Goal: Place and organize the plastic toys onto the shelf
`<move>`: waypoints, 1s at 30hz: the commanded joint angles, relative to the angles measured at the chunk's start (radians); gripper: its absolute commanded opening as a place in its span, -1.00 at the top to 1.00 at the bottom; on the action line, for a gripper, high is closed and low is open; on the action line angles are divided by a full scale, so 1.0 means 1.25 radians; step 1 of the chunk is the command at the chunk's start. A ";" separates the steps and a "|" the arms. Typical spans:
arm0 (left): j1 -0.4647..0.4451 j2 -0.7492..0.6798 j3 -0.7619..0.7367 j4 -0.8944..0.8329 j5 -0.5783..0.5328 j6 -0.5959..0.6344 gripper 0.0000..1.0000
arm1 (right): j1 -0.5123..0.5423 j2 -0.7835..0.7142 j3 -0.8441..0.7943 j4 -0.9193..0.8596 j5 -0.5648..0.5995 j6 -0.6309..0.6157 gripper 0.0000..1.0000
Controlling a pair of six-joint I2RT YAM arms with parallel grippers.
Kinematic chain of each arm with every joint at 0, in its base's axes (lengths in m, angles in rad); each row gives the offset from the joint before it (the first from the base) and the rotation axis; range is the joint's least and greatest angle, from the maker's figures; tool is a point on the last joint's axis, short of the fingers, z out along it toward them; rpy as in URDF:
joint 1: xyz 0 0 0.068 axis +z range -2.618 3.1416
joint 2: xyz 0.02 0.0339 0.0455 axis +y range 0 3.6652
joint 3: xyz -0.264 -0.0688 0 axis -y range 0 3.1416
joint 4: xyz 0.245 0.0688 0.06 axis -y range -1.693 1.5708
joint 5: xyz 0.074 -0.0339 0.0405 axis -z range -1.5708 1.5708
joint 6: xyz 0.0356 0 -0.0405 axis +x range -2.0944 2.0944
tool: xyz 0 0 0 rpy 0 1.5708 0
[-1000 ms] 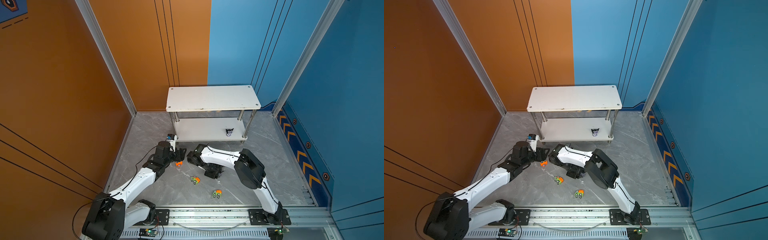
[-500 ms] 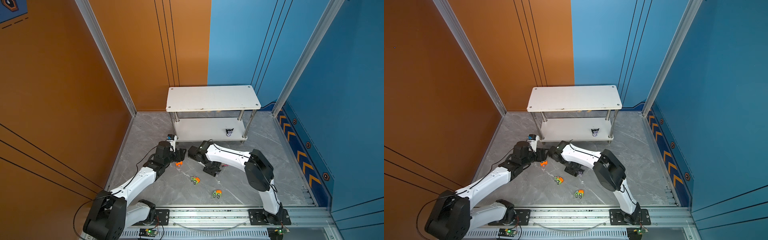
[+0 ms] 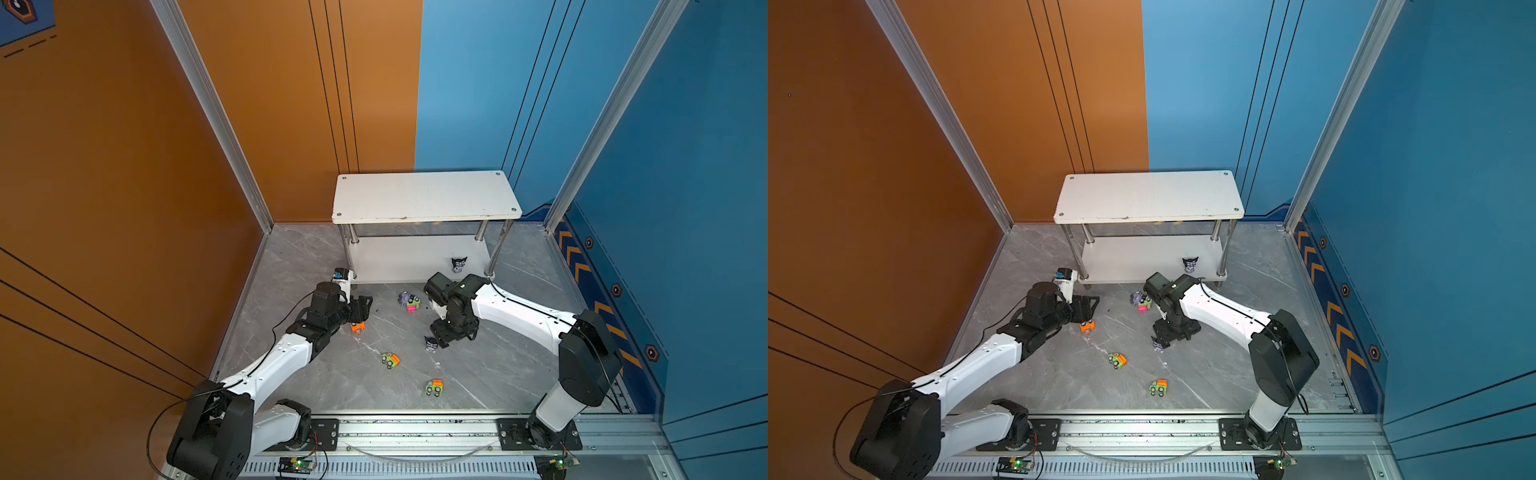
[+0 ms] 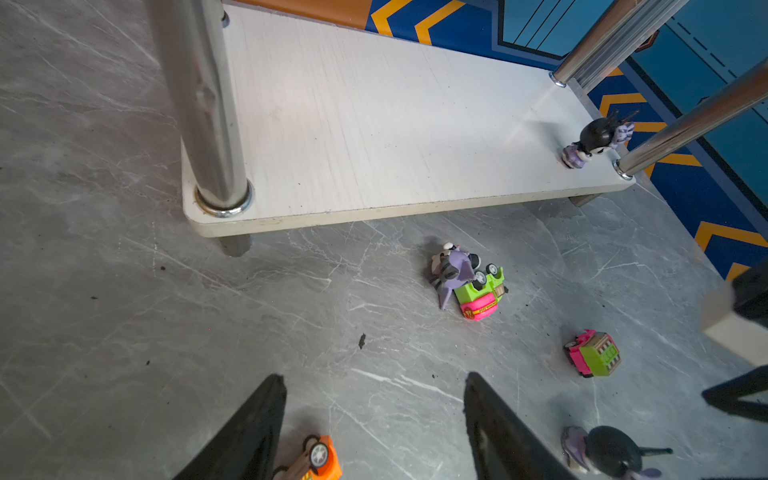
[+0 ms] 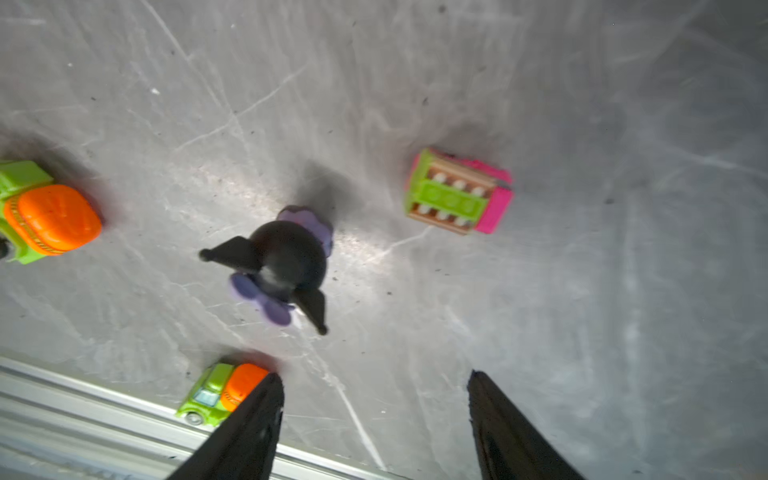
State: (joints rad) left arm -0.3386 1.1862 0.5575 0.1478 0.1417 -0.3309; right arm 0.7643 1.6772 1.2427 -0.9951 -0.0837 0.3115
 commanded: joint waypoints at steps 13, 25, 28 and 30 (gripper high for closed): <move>0.009 0.019 0.017 0.008 0.019 0.002 -0.41 | 0.032 0.068 -0.020 0.195 -0.105 0.092 -0.47; 0.011 0.025 0.018 0.007 0.021 0.001 -0.41 | 0.029 0.117 -0.003 0.181 -0.079 0.096 -0.42; 0.011 0.026 0.018 0.007 0.022 0.002 -0.42 | 0.028 0.125 0.002 0.159 -0.081 0.108 -0.42; 0.011 0.030 0.019 0.009 0.023 0.001 -0.42 | 0.030 0.124 0.000 0.153 -0.083 0.117 -0.42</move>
State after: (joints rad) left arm -0.3378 1.2137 0.5594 0.1570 0.1501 -0.3305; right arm 0.7986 1.8206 1.2209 -0.7597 -0.2054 0.4282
